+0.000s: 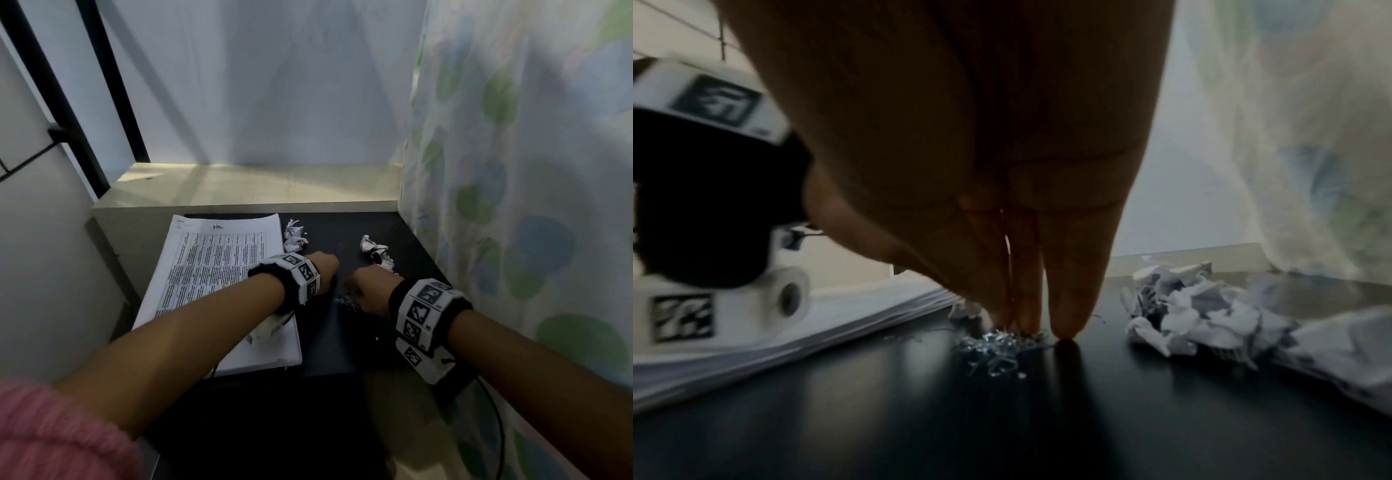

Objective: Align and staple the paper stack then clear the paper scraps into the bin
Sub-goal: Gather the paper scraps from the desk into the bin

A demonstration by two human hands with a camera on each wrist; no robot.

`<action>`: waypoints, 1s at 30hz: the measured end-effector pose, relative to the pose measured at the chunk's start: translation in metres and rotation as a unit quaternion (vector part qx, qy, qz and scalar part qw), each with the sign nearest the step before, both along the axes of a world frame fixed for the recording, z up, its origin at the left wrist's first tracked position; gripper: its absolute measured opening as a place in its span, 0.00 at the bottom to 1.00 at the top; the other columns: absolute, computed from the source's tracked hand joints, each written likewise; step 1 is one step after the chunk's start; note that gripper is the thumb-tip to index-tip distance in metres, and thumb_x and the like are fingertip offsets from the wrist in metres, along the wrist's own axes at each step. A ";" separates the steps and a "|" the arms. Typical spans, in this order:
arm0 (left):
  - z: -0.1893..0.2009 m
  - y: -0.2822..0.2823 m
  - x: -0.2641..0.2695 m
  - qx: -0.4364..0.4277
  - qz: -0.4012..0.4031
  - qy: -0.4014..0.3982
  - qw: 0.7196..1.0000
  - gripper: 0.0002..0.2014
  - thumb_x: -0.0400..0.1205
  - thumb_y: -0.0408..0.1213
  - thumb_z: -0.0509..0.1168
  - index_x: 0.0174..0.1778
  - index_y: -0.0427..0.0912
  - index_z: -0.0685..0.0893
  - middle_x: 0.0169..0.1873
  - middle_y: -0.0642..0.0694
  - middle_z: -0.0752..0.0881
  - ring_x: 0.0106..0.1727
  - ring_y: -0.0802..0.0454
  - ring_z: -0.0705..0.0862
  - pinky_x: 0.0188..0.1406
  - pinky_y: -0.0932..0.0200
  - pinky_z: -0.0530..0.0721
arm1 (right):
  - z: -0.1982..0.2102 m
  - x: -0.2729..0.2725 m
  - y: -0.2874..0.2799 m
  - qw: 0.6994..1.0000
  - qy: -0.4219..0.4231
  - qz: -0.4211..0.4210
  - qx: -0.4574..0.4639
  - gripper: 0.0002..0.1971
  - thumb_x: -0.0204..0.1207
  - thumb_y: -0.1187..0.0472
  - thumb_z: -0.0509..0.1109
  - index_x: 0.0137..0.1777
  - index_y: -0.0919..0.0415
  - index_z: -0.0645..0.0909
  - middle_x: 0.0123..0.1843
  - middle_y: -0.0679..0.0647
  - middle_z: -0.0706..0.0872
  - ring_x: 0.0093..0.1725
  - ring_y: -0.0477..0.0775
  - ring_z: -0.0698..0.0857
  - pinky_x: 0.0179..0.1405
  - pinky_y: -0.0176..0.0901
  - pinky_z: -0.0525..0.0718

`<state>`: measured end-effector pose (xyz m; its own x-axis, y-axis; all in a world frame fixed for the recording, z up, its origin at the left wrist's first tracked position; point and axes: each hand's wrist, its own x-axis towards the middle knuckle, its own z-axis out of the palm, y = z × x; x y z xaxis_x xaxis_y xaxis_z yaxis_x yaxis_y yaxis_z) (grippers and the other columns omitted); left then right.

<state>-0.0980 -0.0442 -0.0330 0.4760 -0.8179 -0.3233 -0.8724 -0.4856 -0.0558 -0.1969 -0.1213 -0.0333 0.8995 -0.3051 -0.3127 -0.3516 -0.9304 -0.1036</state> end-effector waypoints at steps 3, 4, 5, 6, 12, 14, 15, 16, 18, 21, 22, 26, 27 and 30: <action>0.000 0.009 -0.019 -0.033 -0.035 0.040 0.998 0.17 0.82 0.32 0.61 0.66 0.36 0.81 0.62 0.37 0.85 0.64 0.39 0.84 0.61 0.51 0.81 | 0.007 -0.009 0.001 1.000 -0.016 -0.021 0.016 0.15 0.77 0.62 0.64 0.60 0.66 0.83 0.60 0.64 0.86 0.60 0.64 0.85 0.59 0.48 0.81; 0.001 0.013 -0.022 -0.045 -0.037 0.049 0.997 0.18 0.82 0.32 0.61 0.68 0.38 0.80 0.63 0.38 0.85 0.65 0.40 0.84 0.63 0.52 0.81 | 0.008 -0.012 0.001 0.999 -0.023 -0.028 0.019 0.14 0.77 0.61 0.65 0.59 0.66 0.83 0.60 0.63 0.87 0.60 0.64 0.85 0.58 0.46 0.80; 0.003 0.017 -0.023 -0.070 -0.031 0.062 0.995 0.20 0.82 0.31 0.61 0.70 0.41 0.79 0.65 0.40 0.84 0.66 0.41 0.83 0.64 0.53 0.80 | 0.009 -0.014 0.002 0.999 -0.028 -0.035 0.020 0.14 0.75 0.60 0.68 0.59 0.65 0.83 0.59 0.63 0.87 0.60 0.63 0.85 0.57 0.45 0.80; 0.004 0.021 -0.021 -0.104 -0.023 0.076 0.991 0.21 0.81 0.31 0.61 0.72 0.42 0.77 0.66 0.42 0.83 0.68 0.43 0.82 0.67 0.55 0.79 | 0.008 -0.016 0.001 0.998 -0.032 -0.044 0.022 0.16 0.73 0.59 0.71 0.59 0.64 0.83 0.59 0.61 0.87 0.61 0.61 0.85 0.57 0.44 0.80; 0.003 0.036 -0.009 -0.055 0.046 0.054 0.996 0.21 0.75 0.35 0.72 0.64 0.36 0.82 0.62 0.39 0.85 0.63 0.40 0.84 0.62 0.52 0.82 | 0.007 -0.015 0.003 0.997 -0.016 -0.055 0.044 0.22 0.71 0.64 0.74 0.67 0.60 0.82 0.65 0.57 0.86 0.65 0.58 0.84 0.65 0.43 0.80; 0.000 0.036 -0.010 -0.043 0.058 0.076 0.994 0.20 0.74 0.34 0.73 0.61 0.34 0.84 0.60 0.38 0.87 0.61 0.41 0.85 0.61 0.52 0.84 | 0.007 -0.012 0.006 0.997 -0.025 -0.051 0.054 0.21 0.72 0.66 0.71 0.66 0.59 0.82 0.65 0.57 0.86 0.65 0.57 0.84 0.63 0.41 0.79; 0.000 0.035 -0.011 -0.055 0.068 0.085 0.993 0.19 0.74 0.34 0.72 0.61 0.35 0.85 0.60 0.38 0.87 0.61 0.41 0.85 0.62 0.52 0.84 | 0.006 -0.010 0.008 0.996 -0.032 -0.052 0.061 0.20 0.73 0.67 0.71 0.66 0.59 0.82 0.64 0.57 0.86 0.64 0.57 0.84 0.63 0.41 0.79; -0.001 0.033 -0.013 -0.072 0.076 0.094 0.990 0.18 0.75 0.33 0.72 0.61 0.35 0.84 0.60 0.38 0.87 0.62 0.40 0.85 0.63 0.52 0.83 | 0.004 -0.007 0.010 0.996 -0.040 -0.055 0.065 0.19 0.73 0.67 0.71 0.65 0.60 0.83 0.64 0.57 0.87 0.64 0.57 0.84 0.63 0.41 0.79; -0.001 0.029 -0.018 -0.119 0.096 0.120 0.981 0.19 0.75 0.31 0.70 0.62 0.33 0.80 0.61 0.35 0.85 0.63 0.38 0.84 0.63 0.50 0.82 | 0.000 -0.001 0.014 0.995 -0.056 -0.064 0.061 0.16 0.73 0.66 0.71 0.60 0.60 0.85 0.61 0.58 0.88 0.62 0.58 0.85 0.62 0.42 0.80; -0.004 0.027 -0.019 -0.192 0.139 0.166 0.957 0.20 0.75 0.29 0.68 0.59 0.35 0.68 0.56 0.31 0.85 0.56 0.35 0.86 0.58 0.45 0.83 | -0.003 0.007 0.016 0.992 -0.071 -0.082 0.064 0.13 0.71 0.66 0.73 0.56 0.61 0.86 0.58 0.58 0.90 0.60 0.58 0.86 0.59 0.42 0.82; -0.005 0.028 -0.017 -0.202 0.155 0.170 0.952 0.20 0.75 0.29 0.68 0.59 0.36 0.66 0.54 0.32 0.85 0.53 0.36 0.86 0.59 0.43 0.83 | -0.003 0.007 0.015 0.991 -0.070 -0.082 0.075 0.15 0.70 0.66 0.74 0.57 0.61 0.86 0.58 0.57 0.90 0.60 0.56 0.87 0.59 0.41 0.82; -0.006 0.032 -0.006 -0.213 0.185 0.163 0.945 0.20 0.81 0.32 0.64 0.66 0.32 0.66 0.56 0.31 0.85 0.52 0.39 0.85 0.46 0.49 0.79 | 0.003 0.007 0.014 0.995 -0.044 -0.041 0.078 0.23 0.68 0.63 0.78 0.64 0.55 0.84 0.61 0.55 0.87 0.61 0.55 0.85 0.61 0.43 0.82; -0.006 0.033 -0.004 -0.212 0.188 0.157 0.946 0.21 0.82 0.33 0.64 0.67 0.32 0.66 0.57 0.31 0.84 0.56 0.37 0.85 0.49 0.48 0.79 | 0.002 0.008 0.014 0.997 -0.037 -0.025 0.062 0.22 0.69 0.62 0.77 0.64 0.54 0.84 0.61 0.55 0.87 0.62 0.56 0.85 0.61 0.44 0.82; -0.009 0.033 -0.002 -0.199 0.184 0.142 0.952 0.19 0.82 0.37 0.63 0.65 0.32 0.67 0.58 0.32 0.83 0.60 0.36 0.84 0.54 0.48 0.80 | -0.003 0.011 0.018 0.999 -0.045 -0.008 0.026 0.16 0.71 0.63 0.74 0.58 0.54 0.87 0.60 0.57 0.88 0.62 0.61 0.85 0.62 0.49 0.83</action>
